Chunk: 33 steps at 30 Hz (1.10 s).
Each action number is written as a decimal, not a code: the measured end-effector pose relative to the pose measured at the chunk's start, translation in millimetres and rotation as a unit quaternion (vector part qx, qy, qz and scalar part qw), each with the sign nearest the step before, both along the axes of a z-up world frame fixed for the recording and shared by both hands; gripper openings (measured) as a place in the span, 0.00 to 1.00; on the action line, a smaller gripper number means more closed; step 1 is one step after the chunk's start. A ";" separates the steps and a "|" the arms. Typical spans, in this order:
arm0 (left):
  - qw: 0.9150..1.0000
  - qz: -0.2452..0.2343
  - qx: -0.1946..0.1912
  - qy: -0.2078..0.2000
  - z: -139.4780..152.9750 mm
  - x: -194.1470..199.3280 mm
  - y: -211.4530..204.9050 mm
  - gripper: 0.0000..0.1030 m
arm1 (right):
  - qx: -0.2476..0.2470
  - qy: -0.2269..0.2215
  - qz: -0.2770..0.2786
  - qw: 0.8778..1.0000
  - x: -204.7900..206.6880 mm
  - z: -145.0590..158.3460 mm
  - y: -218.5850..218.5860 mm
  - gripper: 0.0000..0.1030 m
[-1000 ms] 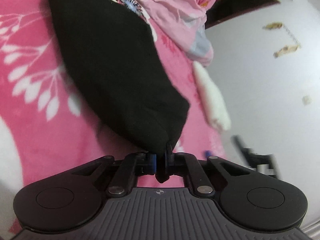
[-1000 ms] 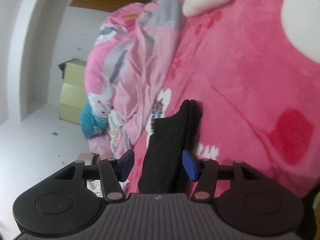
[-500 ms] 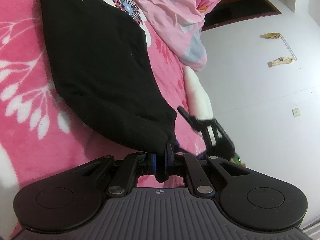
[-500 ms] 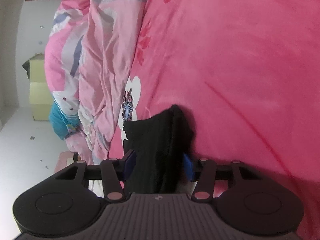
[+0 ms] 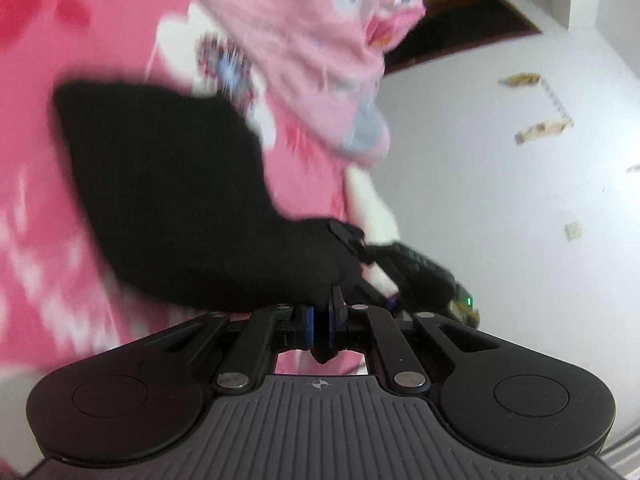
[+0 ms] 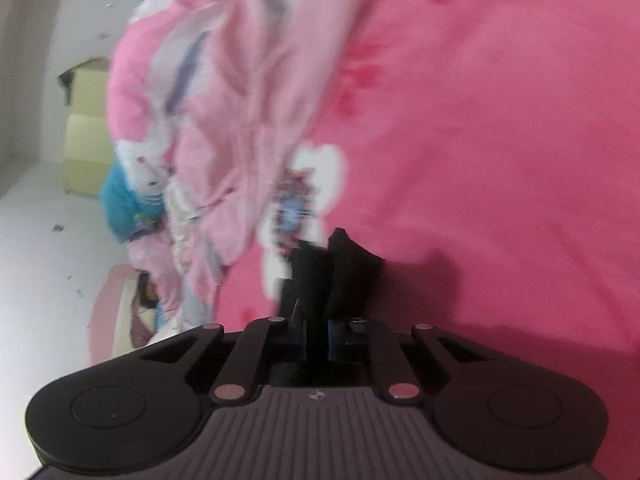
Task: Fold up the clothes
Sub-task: 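Lift and swing the shirt over with both grippers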
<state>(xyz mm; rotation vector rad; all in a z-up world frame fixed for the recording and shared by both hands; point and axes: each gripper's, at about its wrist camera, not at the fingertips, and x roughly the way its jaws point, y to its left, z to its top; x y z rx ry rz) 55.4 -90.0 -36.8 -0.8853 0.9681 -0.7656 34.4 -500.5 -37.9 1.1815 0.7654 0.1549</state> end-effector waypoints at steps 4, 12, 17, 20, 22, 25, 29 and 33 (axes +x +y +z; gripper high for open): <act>0.999 0.031 0.006 -0.026 47.8 53.7 38.1 0.04 | -0.020 -0.041 0.027 0.999 56.1 59.5 31.9 0.09; 0.992 0.036 -0.007 -0.120 133.1 66.8 103.4 0.04 | -0.038 -0.142 0.057 0.987 59.1 148.5 89.8 0.08; 0.991 -0.011 0.011 -0.130 110.6 7.2 131.2 0.04 | -0.059 -0.145 0.075 0.985 -16.5 130.5 110.7 0.08; 0.993 -0.029 0.030 -0.109 68.3 -38.0 153.1 0.04 | -0.067 -0.118 0.095 0.986 -72.0 91.4 128.4 0.08; 0.996 -0.036 0.049 -0.066 29.2 -64.6 168.5 0.04 | -0.052 -0.078 0.112 0.989 -105.8 53.8 142.1 0.08; 0.996 -0.043 0.081 0.020 -36.6 -92.4 189.3 0.04 | -0.012 -0.005 0.131 0.991 -141.7 -7.3 159.2 0.08; 0.991 -0.051 0.089 0.080 -87.4 -109.1 204.6 0.04 | 0.048 0.068 0.123 0.989 -177.8 -69.1 168.9 0.09; 0.992 -0.060 0.078 0.073 -90.1 -109.6 210.0 0.07 | 0.094 0.083 0.098 0.987 -201.4 -82.3 159.3 0.11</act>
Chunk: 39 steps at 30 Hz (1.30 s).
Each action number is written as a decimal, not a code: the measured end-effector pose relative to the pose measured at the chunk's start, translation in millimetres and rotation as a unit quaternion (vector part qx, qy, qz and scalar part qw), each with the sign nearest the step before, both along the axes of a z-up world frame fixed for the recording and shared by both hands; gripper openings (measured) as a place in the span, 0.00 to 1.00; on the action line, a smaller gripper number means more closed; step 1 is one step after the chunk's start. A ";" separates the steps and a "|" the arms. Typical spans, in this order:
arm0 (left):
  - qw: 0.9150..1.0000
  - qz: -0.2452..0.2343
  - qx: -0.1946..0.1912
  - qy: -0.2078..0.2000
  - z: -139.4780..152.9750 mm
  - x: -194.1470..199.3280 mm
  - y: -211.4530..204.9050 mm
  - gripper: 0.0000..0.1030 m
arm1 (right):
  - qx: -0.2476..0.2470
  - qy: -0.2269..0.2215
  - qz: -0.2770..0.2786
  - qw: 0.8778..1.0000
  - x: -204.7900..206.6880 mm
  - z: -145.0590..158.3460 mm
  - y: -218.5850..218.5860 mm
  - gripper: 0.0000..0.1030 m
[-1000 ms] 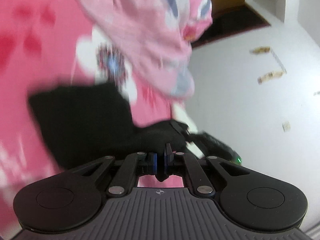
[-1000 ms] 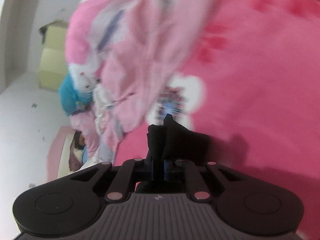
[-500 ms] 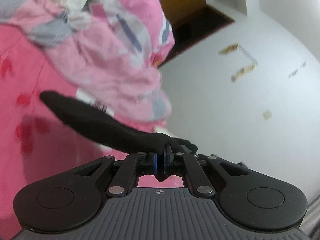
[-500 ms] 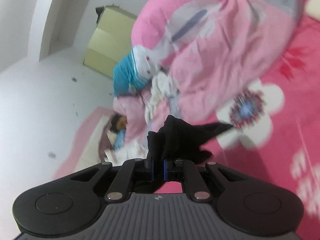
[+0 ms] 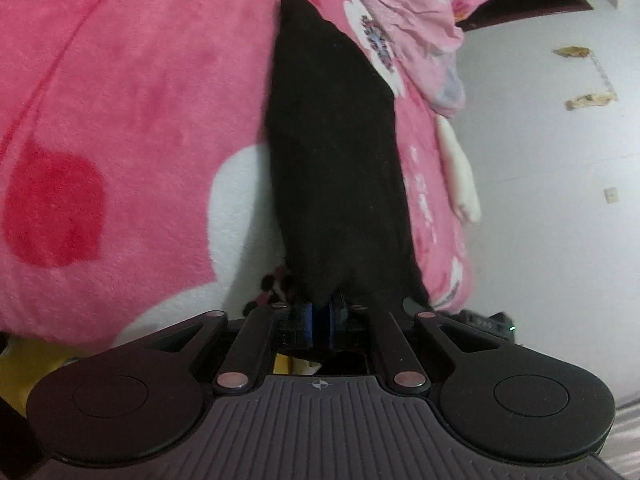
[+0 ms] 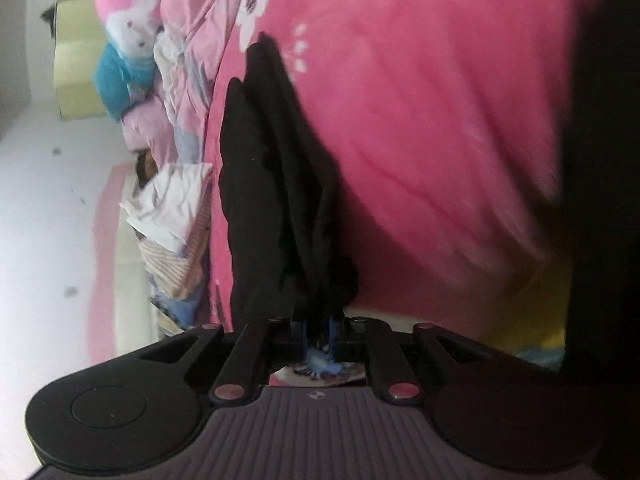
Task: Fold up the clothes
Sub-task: 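Lift and swing the shirt over with both grippers, then lay the shirt flat and open both grippers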
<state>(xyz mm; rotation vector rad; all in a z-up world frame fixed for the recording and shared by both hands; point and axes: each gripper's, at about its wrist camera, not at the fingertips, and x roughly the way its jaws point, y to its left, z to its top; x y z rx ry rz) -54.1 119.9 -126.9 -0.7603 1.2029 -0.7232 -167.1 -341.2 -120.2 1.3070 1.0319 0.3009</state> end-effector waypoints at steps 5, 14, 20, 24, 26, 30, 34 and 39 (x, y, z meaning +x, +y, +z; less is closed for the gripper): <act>1.000 -0.012 0.013 -0.004 4.5 0.7 5.6 0.25 | -0.032 0.005 -0.015 0.999 -32.8 11.1 -22.6 0.14; 0.998 -0.015 0.061 0.005 -1.7 3.3 -7.9 0.42 | -0.187 -0.137 0.018 0.972 -3.6 73.3 -16.8 0.14; 0.984 -0.076 0.159 -0.030 -1.7 -13.9 -38.2 0.42 | -0.236 -0.160 0.147 0.947 33.3 49.6 43.1 0.14; 0.979 -0.077 0.186 -0.041 2.5 -22.3 -32.5 0.42 | -0.270 -0.116 0.201 0.934 24.3 27.6 57.5 0.14; 0.978 -0.067 0.189 -0.053 10.9 -24.3 -22.4 0.42 | -0.305 -0.108 0.215 0.921 13.5 32.0 57.0 0.14; 0.979 -0.038 0.179 -0.088 39.6 -20.3 2.2 0.42 | -0.304 -0.154 0.192 0.920 -0.7 62.5 33.6 0.15; 0.970 -0.015 0.191 -0.147 61.2 -18.2 3.0 0.46 | -0.314 -0.225 0.132 0.913 6.5 93.9 9.5 0.19; 0.964 -0.053 0.214 -0.147 51.0 -14.2 -19.9 0.46 | -0.302 -0.306 0.215 0.877 22.7 98.9 51.8 0.18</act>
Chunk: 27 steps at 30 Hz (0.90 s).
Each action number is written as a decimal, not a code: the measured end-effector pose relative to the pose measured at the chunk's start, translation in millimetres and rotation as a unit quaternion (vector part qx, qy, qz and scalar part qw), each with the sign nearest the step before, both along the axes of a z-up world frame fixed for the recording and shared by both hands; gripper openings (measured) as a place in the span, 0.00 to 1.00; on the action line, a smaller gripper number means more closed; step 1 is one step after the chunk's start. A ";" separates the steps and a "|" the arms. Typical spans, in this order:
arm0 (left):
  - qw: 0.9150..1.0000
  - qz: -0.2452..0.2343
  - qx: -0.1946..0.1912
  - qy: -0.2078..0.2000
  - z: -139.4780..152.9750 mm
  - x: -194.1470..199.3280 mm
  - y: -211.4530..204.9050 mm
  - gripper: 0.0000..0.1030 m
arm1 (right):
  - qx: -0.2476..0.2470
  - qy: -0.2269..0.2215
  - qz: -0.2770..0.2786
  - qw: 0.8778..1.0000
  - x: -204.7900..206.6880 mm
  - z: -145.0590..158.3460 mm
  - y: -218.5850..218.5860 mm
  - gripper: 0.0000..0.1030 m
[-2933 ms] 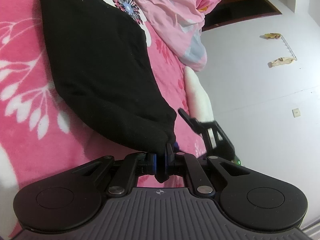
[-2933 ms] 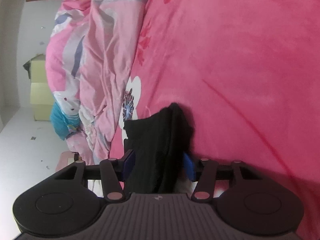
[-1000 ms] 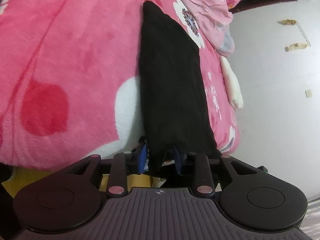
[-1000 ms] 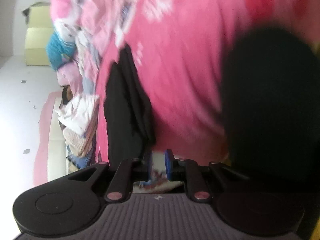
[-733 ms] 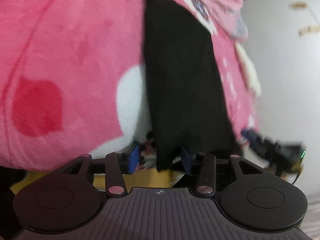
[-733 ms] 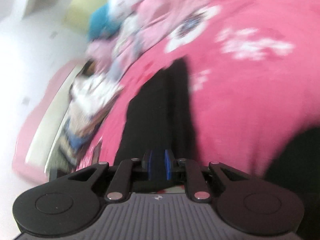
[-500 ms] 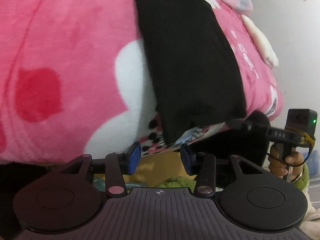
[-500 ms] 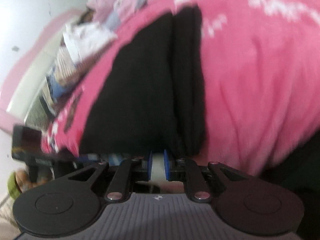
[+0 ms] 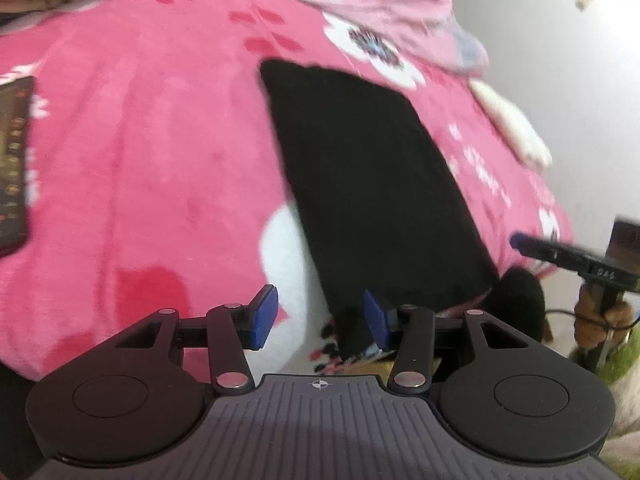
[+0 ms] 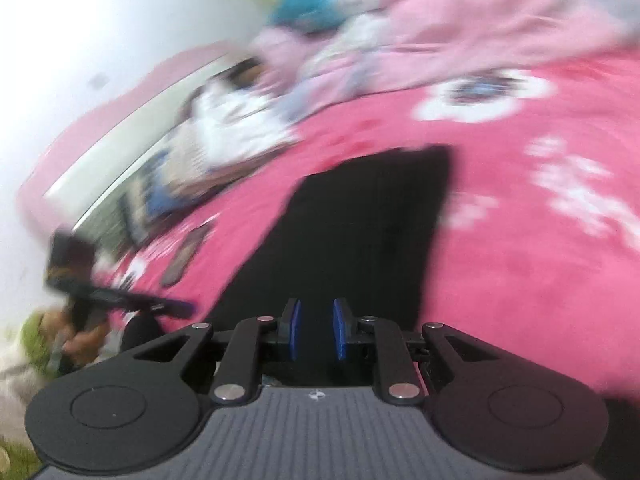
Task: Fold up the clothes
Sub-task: 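Lay the shirt flat and open both grippers, then close both grippers on the end of the folded black shirt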
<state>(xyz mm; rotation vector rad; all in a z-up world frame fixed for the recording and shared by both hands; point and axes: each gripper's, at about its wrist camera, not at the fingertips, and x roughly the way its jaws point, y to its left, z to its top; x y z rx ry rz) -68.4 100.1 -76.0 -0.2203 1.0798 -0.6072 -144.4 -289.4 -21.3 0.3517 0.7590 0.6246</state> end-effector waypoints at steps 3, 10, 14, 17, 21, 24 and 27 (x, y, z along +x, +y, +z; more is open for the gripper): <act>1.000 -0.007 0.010 0.000 -4.9 2.7 -9.0 0.46 | -0.020 -0.021 0.073 0.997 12.0 -11.9 45.2 0.18; 0.999 0.027 -0.042 0.005 -3.1 21.7 1.1 0.56 | -0.036 0.038 0.114 0.992 20.1 -41.3 62.6 0.18; 0.995 0.041 -0.090 0.014 -10.3 44.6 1.9 0.69 | 0.022 0.003 0.062 0.998 24.2 -7.1 10.2 0.51; 0.993 0.054 -0.106 0.026 -20.0 65.7 -4.3 0.72 | 0.055 0.013 -0.027 0.998 47.8 -0.8 -38.6 0.55; 0.990 0.050 -0.133 0.021 -26.6 84.4 -9.5 0.81 | 0.060 0.084 -0.080 0.991 92.6 -32.1 -72.2 0.56; 0.986 0.043 -0.157 0.024 -29.3 96.4 -12.2 0.86 | 0.074 0.117 -0.057 0.989 118.0 -52.8 -72.7 0.58; 0.982 0.040 -0.182 0.028 -32.9 113.0 -16.6 0.86 | 0.112 0.129 -0.033 0.985 144.0 -58.4 -72.1 0.59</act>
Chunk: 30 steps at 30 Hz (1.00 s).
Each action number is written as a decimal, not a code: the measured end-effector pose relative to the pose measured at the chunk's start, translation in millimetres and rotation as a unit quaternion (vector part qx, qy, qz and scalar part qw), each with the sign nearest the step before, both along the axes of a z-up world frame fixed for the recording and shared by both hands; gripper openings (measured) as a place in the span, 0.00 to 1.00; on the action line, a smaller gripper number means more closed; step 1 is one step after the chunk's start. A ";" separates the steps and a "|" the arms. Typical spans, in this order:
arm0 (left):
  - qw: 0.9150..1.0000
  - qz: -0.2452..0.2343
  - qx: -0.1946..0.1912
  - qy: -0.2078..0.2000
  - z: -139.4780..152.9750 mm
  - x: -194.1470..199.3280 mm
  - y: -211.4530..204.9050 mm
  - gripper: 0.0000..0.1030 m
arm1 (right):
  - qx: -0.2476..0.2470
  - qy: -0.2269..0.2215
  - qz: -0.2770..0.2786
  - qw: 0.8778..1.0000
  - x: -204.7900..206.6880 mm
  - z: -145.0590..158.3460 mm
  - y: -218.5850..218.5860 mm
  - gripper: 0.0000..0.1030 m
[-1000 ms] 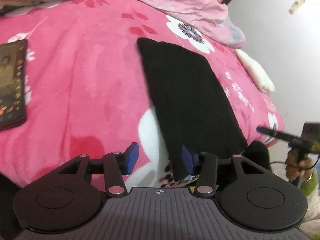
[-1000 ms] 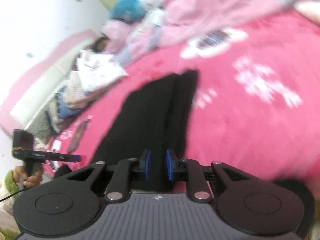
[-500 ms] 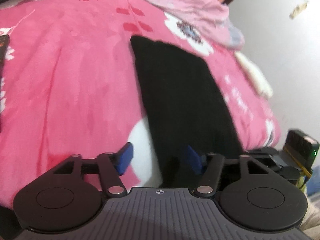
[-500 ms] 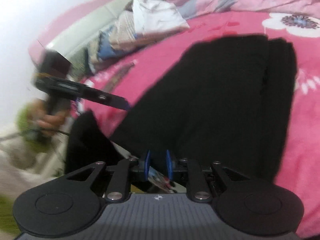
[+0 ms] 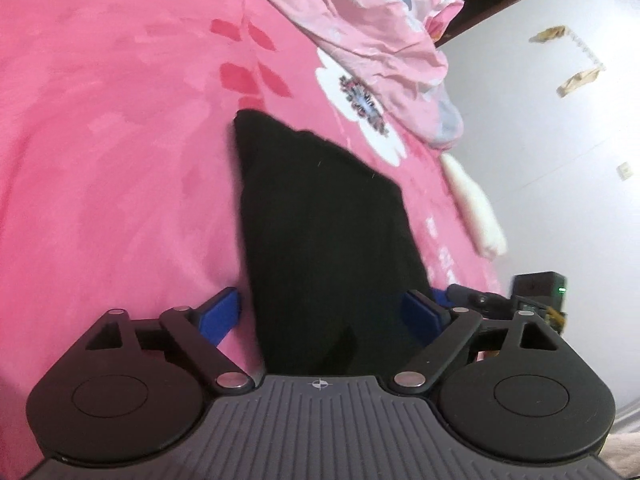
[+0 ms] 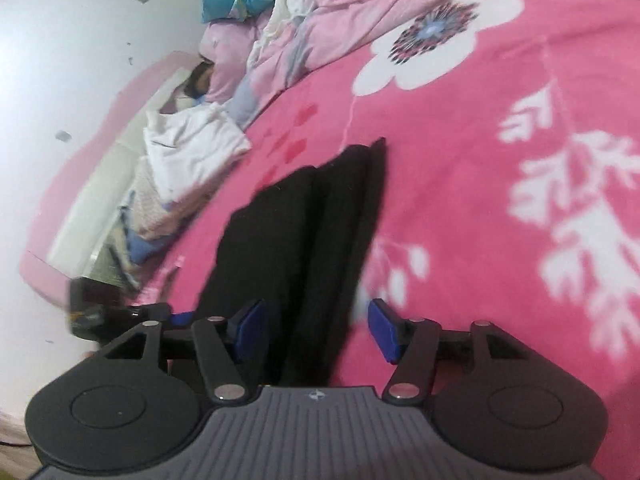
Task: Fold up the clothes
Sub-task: 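Close both grippers on the end of the folded black shirt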
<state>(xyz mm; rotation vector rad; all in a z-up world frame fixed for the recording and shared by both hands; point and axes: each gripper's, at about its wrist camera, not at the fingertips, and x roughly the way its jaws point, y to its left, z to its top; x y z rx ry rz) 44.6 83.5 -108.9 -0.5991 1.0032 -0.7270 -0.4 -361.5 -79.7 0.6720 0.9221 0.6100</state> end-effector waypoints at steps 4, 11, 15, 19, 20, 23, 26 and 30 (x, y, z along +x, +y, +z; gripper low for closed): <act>1.000 -0.011 -0.023 -0.007 -3.2 26.3 -15.4 0.89 | 0.034 0.005 0.026 0.999 30.1 -10.0 6.9 0.59; 0.996 -0.044 -0.005 -0.082 -2.1 27.8 -45.0 0.99 | 0.053 0.000 0.062 0.997 49.1 -15.4 10.5 0.59; 0.995 -0.051 -0.025 -0.083 -4.8 35.2 -44.1 0.99 | 0.063 0.000 0.085 0.994 57.3 -17.8 10.0 0.59; 0.994 -0.058 -0.046 -0.079 -6.9 51.2 -53.0 0.96 | 0.077 -0.002 0.102 0.992 77.6 -21.0 23.5 0.59; 0.994 -0.059 -0.046 -0.080 -7.3 53.8 -56.0 0.94 | 0.079 -0.003 0.106 0.991 82.7 -21.6 28.0 0.59; 0.994 -0.057 -0.054 -0.077 -8.7 59.4 -59.1 0.84 | 0.080 -0.009 0.116 0.990 88.7 -22.2 33.4 0.58; 0.994 -0.045 -0.078 -0.057 -14.6 68.8 -55.9 0.68 | 0.093 -0.005 0.112 0.989 92.7 -26.0 30.4 0.52; 0.995 -0.035 -0.082 -0.039 -18.8 78.6 -62.2 0.48 | 0.096 0.002 0.098 0.991 102.9 -31.9 34.4 0.32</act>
